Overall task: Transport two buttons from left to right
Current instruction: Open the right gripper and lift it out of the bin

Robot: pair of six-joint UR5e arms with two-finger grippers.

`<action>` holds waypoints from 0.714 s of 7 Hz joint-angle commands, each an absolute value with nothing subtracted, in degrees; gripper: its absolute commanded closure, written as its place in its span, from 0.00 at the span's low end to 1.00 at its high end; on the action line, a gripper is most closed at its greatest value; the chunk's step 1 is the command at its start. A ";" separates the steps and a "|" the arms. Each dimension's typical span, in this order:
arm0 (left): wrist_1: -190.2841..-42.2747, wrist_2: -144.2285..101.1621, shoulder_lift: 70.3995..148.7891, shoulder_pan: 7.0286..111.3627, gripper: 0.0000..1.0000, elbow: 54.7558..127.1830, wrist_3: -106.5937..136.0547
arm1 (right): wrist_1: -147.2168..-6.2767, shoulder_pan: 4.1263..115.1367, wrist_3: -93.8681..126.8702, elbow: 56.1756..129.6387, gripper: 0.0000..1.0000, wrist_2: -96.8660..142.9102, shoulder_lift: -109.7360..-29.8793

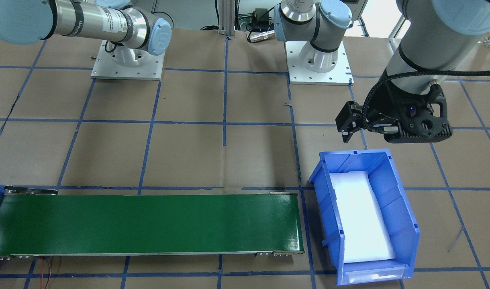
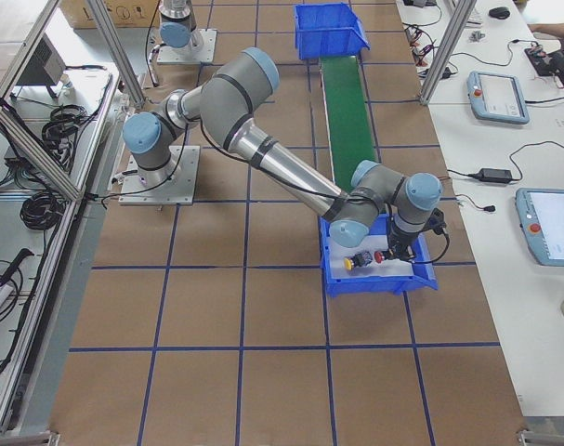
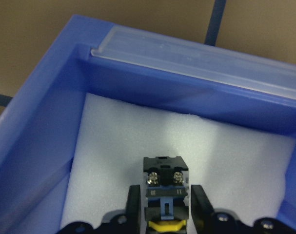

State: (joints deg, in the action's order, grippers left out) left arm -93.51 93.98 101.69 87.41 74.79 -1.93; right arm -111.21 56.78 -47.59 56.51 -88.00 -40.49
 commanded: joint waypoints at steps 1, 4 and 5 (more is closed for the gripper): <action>-93.43 93.96 101.69 87.36 0.00 74.79 -1.93 | -111.09 56.78 -47.72 56.08 0.49 -87.37 -40.43; -93.43 93.96 101.69 87.45 0.00 74.71 -1.85 | -103.14 56.78 -48.33 50.56 0.43 -87.36 -43.40; -93.43 93.87 101.78 87.45 0.00 74.62 -1.85 | -100.57 56.78 -49.82 49.75 0.27 -87.28 -45.16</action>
State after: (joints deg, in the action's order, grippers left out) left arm -93.43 93.93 101.74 87.42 74.68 -1.86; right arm -104.15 56.78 -48.49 51.42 -87.35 -43.26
